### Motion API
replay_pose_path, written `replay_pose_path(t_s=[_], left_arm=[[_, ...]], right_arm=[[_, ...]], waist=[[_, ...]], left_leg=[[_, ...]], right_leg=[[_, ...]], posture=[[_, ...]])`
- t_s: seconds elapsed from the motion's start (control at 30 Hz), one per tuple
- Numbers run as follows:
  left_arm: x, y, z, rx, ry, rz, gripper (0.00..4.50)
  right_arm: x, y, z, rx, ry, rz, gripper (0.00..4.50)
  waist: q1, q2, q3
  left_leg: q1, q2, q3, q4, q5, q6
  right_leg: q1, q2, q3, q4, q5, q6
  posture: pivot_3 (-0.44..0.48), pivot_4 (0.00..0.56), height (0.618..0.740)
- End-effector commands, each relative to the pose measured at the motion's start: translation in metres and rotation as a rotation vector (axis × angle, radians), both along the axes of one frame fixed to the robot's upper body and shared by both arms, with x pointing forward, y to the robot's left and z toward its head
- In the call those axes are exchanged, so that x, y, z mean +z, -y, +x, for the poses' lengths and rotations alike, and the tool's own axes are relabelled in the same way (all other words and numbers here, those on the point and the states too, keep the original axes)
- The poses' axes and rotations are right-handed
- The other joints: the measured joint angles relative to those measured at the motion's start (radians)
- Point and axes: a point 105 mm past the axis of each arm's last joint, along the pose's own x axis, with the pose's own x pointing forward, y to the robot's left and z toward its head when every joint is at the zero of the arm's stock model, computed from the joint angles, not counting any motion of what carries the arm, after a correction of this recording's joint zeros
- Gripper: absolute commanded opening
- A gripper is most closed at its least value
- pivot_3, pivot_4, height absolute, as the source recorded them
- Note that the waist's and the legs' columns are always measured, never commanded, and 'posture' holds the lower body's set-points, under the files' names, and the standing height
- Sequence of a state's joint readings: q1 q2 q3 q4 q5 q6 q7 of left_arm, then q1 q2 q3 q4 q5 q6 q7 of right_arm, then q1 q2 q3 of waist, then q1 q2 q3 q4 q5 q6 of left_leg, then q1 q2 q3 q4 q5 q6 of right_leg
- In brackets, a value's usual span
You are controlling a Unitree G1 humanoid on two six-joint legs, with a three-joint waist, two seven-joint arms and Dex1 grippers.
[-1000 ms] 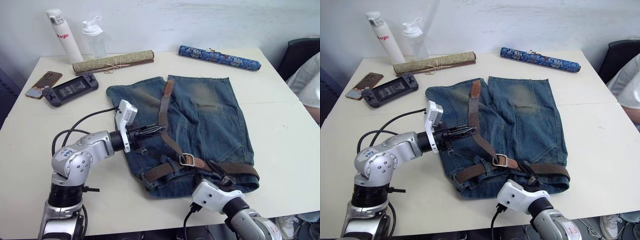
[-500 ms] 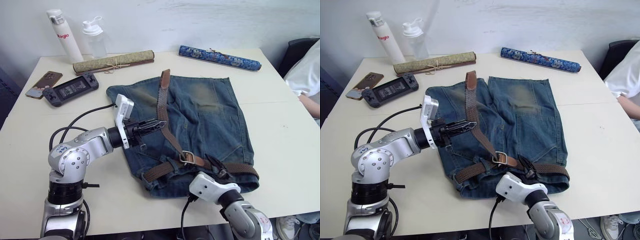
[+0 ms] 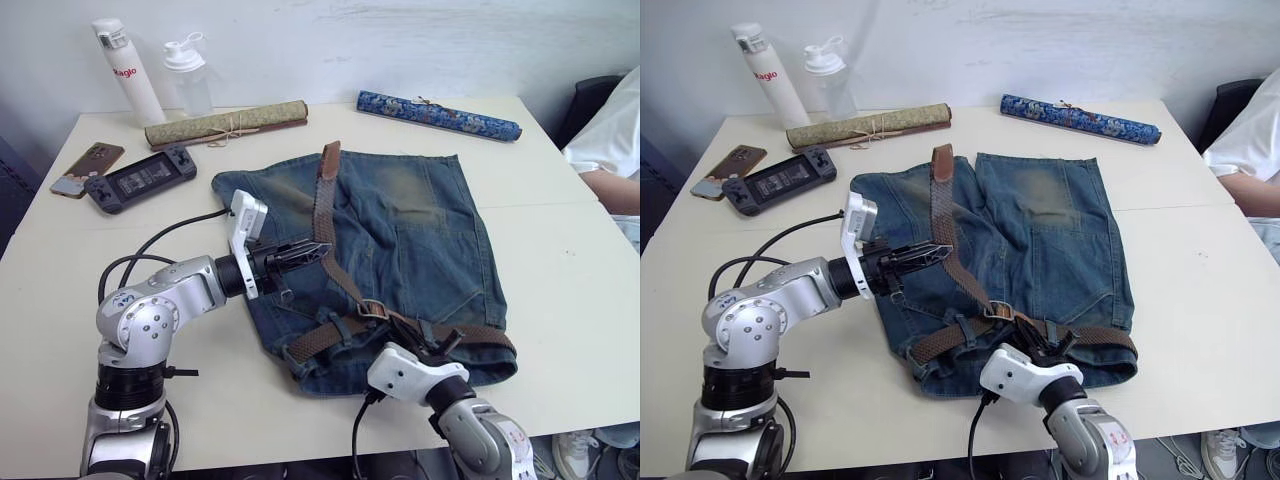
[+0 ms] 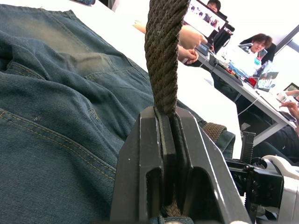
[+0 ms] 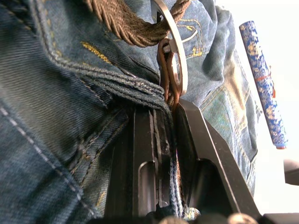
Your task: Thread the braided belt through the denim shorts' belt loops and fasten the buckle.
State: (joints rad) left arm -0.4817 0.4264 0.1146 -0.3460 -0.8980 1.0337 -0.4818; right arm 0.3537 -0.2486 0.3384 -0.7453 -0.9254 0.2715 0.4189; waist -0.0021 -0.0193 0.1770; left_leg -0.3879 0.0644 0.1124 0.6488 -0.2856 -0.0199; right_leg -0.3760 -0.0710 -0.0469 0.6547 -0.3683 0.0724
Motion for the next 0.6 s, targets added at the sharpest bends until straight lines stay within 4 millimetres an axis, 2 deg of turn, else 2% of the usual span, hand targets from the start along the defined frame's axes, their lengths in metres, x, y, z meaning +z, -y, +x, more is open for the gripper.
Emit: replay_pose_path(t_s=[0.03,0.23,0.6], left_arm=[[0.004,-0.002,-0.004,0.001,0.046,0.025,0.00],[-0.003,-0.006,-0.005,0.004,0.036,0.052,0.00],[-0.003,-0.006,-0.005,-0.003,0.032,0.059,0.00]], right_arm=[[0.023,0.003,0.006,-0.025,0.101,0.003,0.03],[0.053,0.000,0.014,-0.024,0.239,-0.001,0.03],[0.052,-0.007,0.010,0.017,0.246,-0.014,0.03]], waist=[[0.000,0.000,0.000],[0.000,0.000,0.000],[-0.001,0.000,0.000]], left_leg=[[0.000,0.000,0.000,0.000,0.000,0.000],[0.000,0.000,0.000,0.000,0.000,0.000],[0.000,0.000,0.000,0.000,0.000,0.000]], right_leg=[[0.000,0.000,0.000,0.000,0.000,0.000],[0.000,0.000,0.000,0.000,0.000,0.000],[0.000,0.003,0.001,0.001,0.000,0.000]], posture=[[0.000,0.150,0.737],[0.000,0.150,0.737],[0.000,0.150,0.737]])
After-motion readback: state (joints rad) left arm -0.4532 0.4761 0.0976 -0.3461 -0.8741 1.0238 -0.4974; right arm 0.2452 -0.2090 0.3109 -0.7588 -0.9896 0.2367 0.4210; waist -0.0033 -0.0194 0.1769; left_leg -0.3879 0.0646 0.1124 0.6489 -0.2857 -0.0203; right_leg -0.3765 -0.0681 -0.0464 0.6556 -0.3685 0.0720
